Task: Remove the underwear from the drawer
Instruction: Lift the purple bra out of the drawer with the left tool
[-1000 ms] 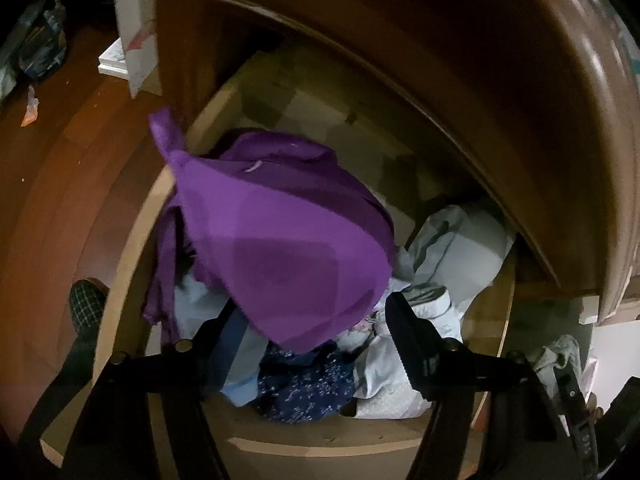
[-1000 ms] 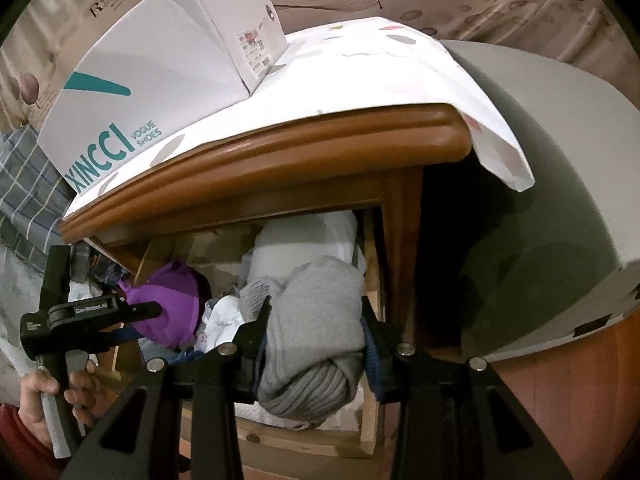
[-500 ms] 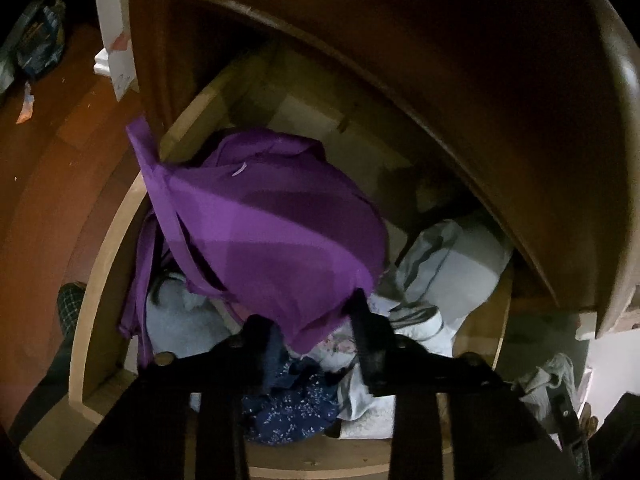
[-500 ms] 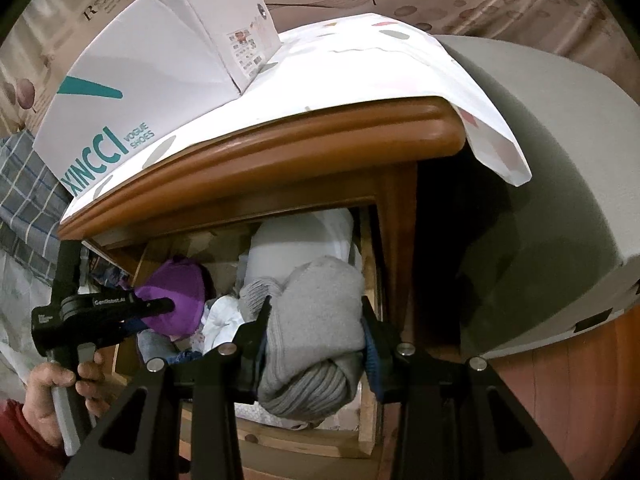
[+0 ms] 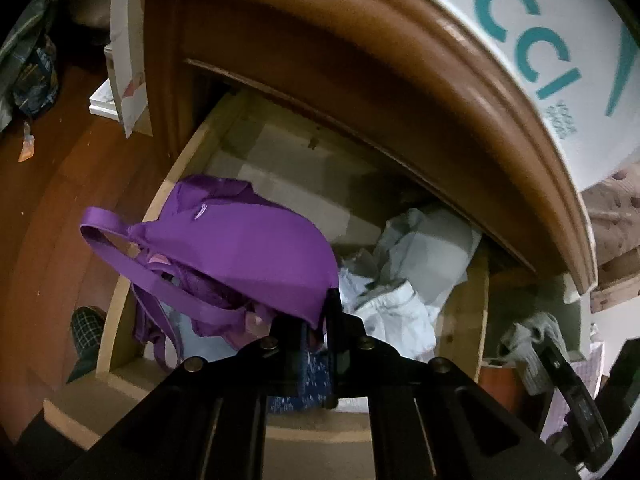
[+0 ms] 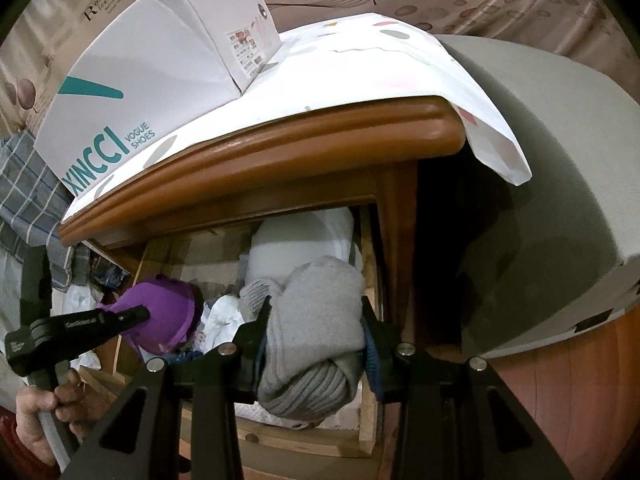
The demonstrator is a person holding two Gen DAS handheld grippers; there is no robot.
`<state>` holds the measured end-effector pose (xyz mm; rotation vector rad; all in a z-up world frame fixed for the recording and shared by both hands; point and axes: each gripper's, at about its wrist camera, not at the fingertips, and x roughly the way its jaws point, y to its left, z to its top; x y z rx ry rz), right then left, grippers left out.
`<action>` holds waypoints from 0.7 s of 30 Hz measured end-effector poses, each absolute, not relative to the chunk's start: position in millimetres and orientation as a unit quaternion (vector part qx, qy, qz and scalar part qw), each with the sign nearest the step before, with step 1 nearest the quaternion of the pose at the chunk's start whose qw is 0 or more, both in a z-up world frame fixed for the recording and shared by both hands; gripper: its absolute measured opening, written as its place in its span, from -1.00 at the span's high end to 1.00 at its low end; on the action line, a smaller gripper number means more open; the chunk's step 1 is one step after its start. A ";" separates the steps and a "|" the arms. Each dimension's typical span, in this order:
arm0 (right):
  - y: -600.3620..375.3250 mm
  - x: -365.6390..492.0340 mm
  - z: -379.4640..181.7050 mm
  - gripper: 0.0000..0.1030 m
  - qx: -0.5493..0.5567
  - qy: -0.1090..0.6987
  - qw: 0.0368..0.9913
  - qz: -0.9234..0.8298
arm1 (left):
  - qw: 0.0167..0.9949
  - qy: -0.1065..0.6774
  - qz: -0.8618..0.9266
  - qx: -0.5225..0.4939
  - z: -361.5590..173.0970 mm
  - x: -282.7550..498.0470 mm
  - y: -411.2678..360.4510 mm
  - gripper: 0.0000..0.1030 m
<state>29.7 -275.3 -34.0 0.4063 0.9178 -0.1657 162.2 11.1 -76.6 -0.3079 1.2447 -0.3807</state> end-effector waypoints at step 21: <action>-275.1 28.4 -34.3 0.25 0.197 0.439 0.873 -0.078 | 0.767 0.606 -0.162 -0.138 -71.8 156.8 8.3 0.78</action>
